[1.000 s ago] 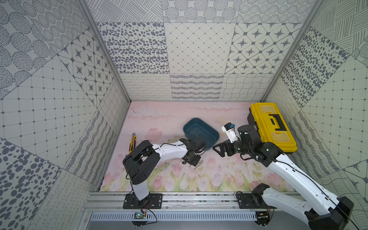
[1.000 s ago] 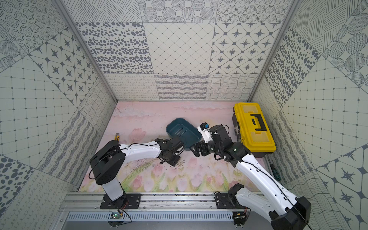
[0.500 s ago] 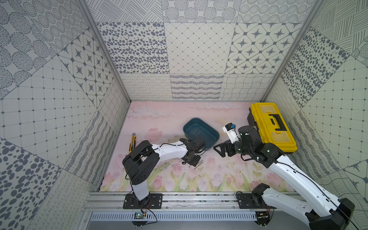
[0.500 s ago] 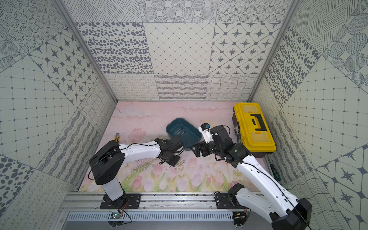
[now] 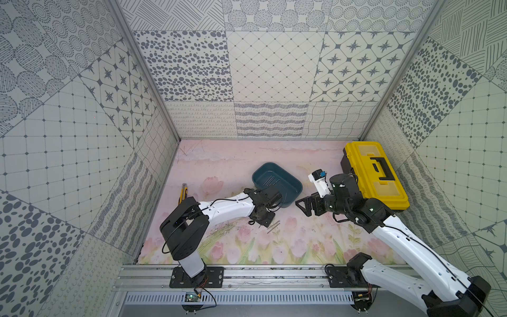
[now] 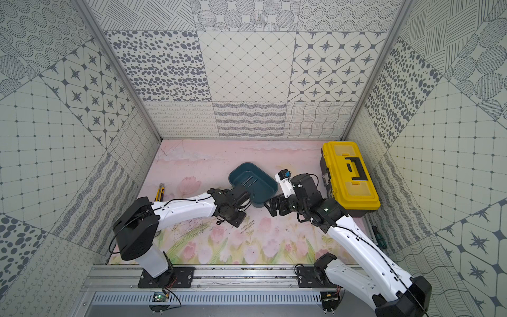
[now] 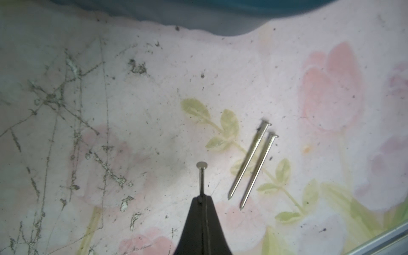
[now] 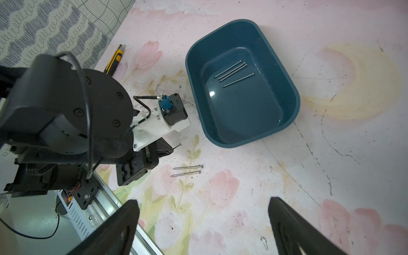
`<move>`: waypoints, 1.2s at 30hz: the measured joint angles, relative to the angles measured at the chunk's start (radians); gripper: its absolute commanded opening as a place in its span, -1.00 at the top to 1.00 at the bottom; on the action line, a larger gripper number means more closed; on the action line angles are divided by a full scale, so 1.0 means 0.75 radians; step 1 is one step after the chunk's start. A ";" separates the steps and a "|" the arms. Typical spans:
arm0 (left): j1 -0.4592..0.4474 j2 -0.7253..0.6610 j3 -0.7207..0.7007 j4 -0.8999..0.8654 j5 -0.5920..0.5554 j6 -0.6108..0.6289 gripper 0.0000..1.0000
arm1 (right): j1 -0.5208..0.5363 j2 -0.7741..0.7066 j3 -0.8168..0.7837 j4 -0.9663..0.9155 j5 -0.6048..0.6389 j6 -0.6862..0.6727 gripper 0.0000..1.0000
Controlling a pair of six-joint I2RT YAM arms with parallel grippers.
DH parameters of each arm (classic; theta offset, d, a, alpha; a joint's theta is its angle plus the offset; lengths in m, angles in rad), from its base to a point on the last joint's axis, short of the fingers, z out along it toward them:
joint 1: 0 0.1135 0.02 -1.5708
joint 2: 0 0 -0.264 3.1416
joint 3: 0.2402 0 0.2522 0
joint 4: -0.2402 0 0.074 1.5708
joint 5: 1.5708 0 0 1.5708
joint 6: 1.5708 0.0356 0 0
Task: Put the nails on the desktop into the storage box
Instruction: Pick up the nail from the center of the board, then place the nail in the storage box.
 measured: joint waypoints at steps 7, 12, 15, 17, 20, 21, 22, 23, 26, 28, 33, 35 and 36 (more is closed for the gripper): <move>0.028 -0.084 0.052 -0.076 -0.025 0.030 1.00 | 0.000 -0.005 0.000 0.001 0.004 -0.001 -0.94; 0.072 -0.098 0.198 -0.148 -0.041 0.086 1.00 | 0.000 -0.005 0.000 0.001 0.006 -0.001 -0.94; 0.092 -0.074 0.312 -0.193 -0.051 0.130 1.00 | 0.000 -0.006 0.000 0.002 0.009 -0.001 -0.94; 0.102 -0.046 0.389 -0.218 -0.051 0.160 1.00 | -0.002 -0.009 0.000 0.001 0.012 -0.001 -0.94; 0.121 0.009 0.497 -0.253 -0.050 0.201 1.00 | -0.007 -0.019 0.000 0.002 0.016 -0.001 -0.94; 0.127 0.027 0.529 -0.260 -0.051 0.213 1.00 | -0.008 -0.024 0.000 0.001 0.016 -0.001 -0.94; 0.134 0.050 0.568 -0.273 -0.051 0.229 1.00 | -0.011 -0.030 0.000 0.001 0.017 -0.001 -0.94; 0.141 0.071 0.599 -0.281 -0.050 0.239 1.00 | -0.014 -0.036 0.000 0.001 0.018 -0.001 -0.94; 0.156 0.143 0.704 -0.308 -0.049 0.274 1.00 | -0.024 -0.051 0.000 0.000 0.019 -0.001 -0.94; 0.166 0.193 0.771 -0.320 -0.044 0.298 1.00 | -0.031 -0.053 0.000 0.000 0.019 -0.001 -0.94; 0.185 0.305 0.908 -0.346 -0.027 0.335 1.00 | -0.045 -0.053 0.000 -0.003 0.019 -0.005 -0.94; 0.191 0.343 0.951 -0.357 -0.022 0.349 1.00 | -0.052 -0.053 0.000 -0.003 0.019 -0.007 -0.94; 0.192 0.360 0.969 -0.359 -0.018 0.354 1.00 | -0.054 -0.053 0.000 -0.003 0.019 -0.009 -0.94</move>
